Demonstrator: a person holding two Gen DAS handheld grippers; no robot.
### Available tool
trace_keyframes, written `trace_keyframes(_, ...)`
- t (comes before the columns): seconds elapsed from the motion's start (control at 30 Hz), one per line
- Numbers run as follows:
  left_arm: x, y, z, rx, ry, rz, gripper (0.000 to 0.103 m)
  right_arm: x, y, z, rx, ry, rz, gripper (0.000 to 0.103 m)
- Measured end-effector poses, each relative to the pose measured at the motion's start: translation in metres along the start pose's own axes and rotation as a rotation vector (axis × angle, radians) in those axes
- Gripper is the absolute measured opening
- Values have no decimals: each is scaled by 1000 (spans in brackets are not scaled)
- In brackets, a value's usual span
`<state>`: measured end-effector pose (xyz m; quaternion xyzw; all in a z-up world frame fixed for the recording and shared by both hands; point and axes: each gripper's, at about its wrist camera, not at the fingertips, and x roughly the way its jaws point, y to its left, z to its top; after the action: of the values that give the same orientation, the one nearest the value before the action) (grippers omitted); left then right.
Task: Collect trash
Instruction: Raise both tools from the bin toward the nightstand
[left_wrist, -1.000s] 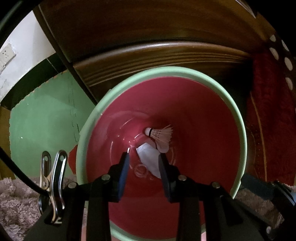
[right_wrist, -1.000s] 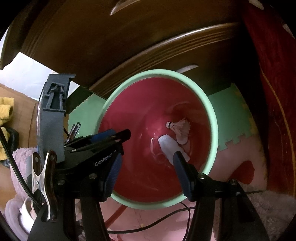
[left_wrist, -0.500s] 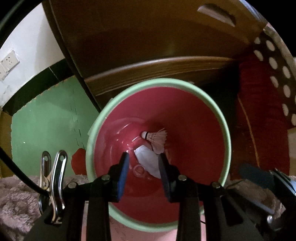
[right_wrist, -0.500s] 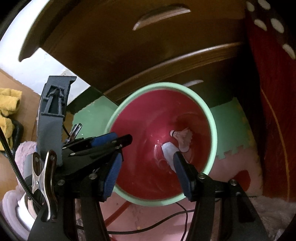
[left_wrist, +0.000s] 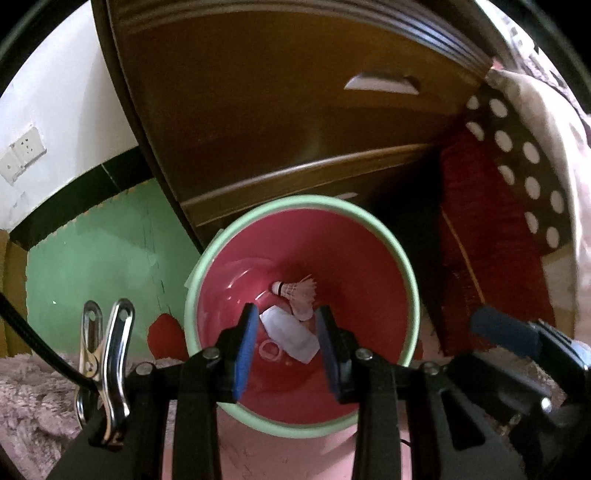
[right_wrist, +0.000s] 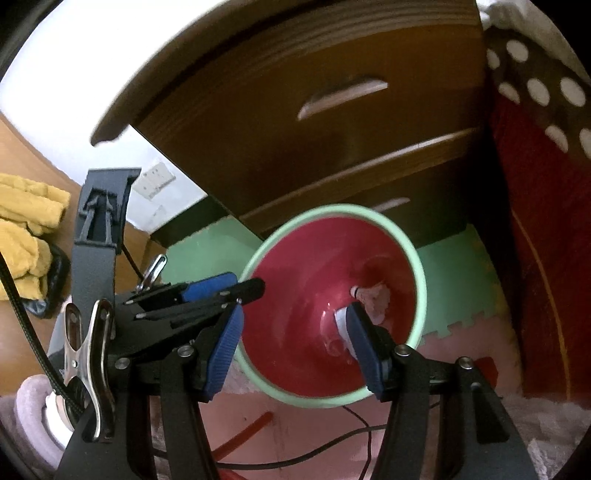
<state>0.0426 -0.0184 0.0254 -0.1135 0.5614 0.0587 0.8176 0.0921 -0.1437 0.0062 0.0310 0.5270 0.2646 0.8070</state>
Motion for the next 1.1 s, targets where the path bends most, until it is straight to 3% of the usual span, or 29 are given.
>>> trace_keyframes(0.73, -79, -28, 9, 58, -132, -36, 36, -73, 5, 15, -72, -178, -28, 60)
trace_keyframes(0.93, -106, -34, 23, 69, -176, -52, 45, -102, 2, 33, -83, -234, -54, 60)
trace_keyframes(1.1, -131, -39, 38, 71, -214, -73, 58, -124, 4, 49, -113, -279, -80, 60)
